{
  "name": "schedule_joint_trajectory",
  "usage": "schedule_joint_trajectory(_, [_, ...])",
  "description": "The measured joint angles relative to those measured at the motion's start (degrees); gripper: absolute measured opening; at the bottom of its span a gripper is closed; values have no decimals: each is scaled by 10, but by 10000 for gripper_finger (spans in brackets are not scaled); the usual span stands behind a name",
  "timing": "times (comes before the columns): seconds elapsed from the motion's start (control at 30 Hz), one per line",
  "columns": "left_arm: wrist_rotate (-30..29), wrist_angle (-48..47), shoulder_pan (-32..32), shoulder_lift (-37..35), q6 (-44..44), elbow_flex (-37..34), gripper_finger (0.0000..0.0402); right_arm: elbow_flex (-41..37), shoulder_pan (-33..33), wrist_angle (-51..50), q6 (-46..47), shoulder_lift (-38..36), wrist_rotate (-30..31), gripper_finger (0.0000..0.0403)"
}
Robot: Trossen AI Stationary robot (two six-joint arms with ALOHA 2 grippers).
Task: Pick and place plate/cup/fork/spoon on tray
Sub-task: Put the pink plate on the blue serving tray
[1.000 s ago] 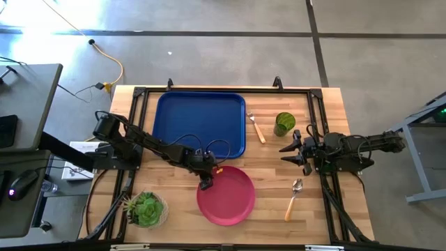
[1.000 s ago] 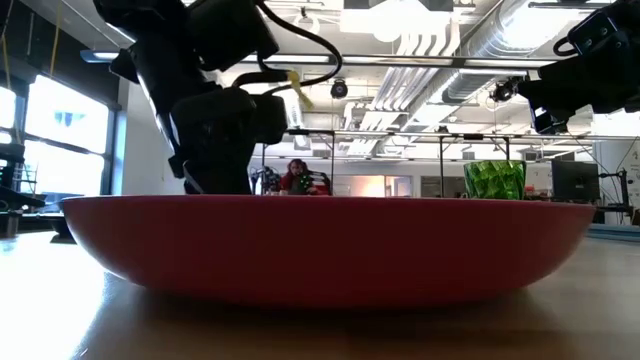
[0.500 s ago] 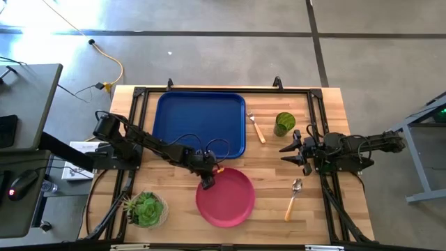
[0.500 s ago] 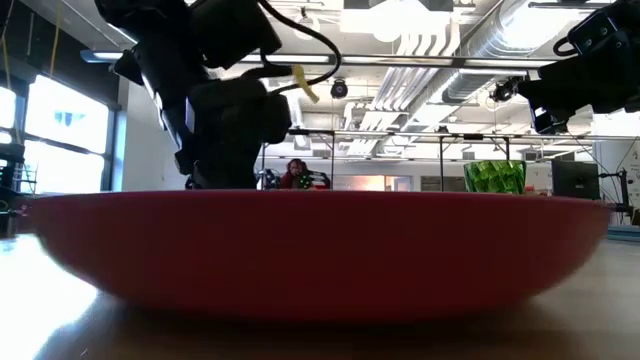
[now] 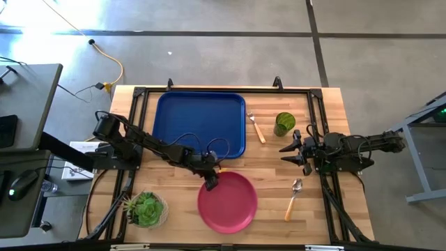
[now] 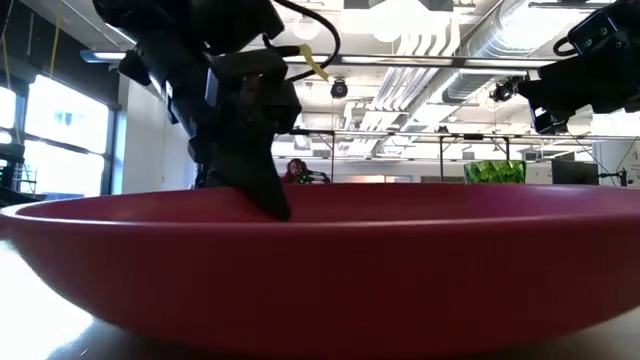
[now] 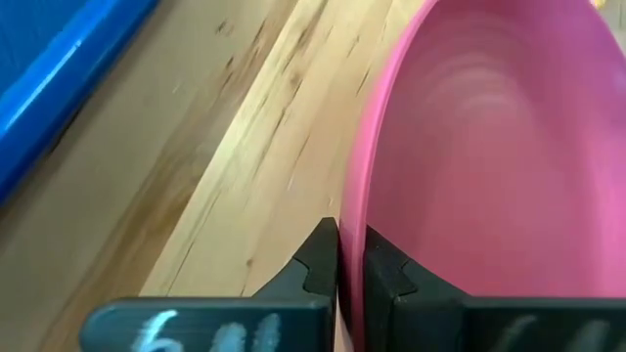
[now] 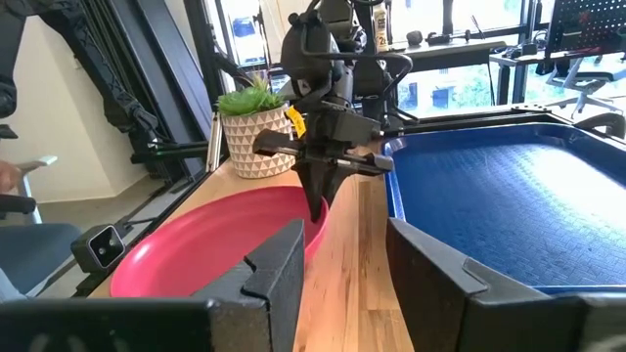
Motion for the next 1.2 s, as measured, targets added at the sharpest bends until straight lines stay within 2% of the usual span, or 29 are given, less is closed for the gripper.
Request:
schedule_joint_trajectory(0.27, [-35, 18, 14, -24, -20, 1, 2, 0, 0, 0, 0, 0, 0, 138])
schedule_joint_trajectory(0.6, [-65, -3, 89, -110, -27, 5, 2, 0, 0, 0, 0, 4, 0, 138])
schedule_joint_trajectory(0.97, [-163, -188, 213, -251, -44, 5, 1, 0, 0, 0, 0, 2, 0, 138])
schedule_joint_trajectory(1.2, [-196, -273, 299, -293, -80, 5, 1, 0, 0, 0, 0, 3, 0, 138])
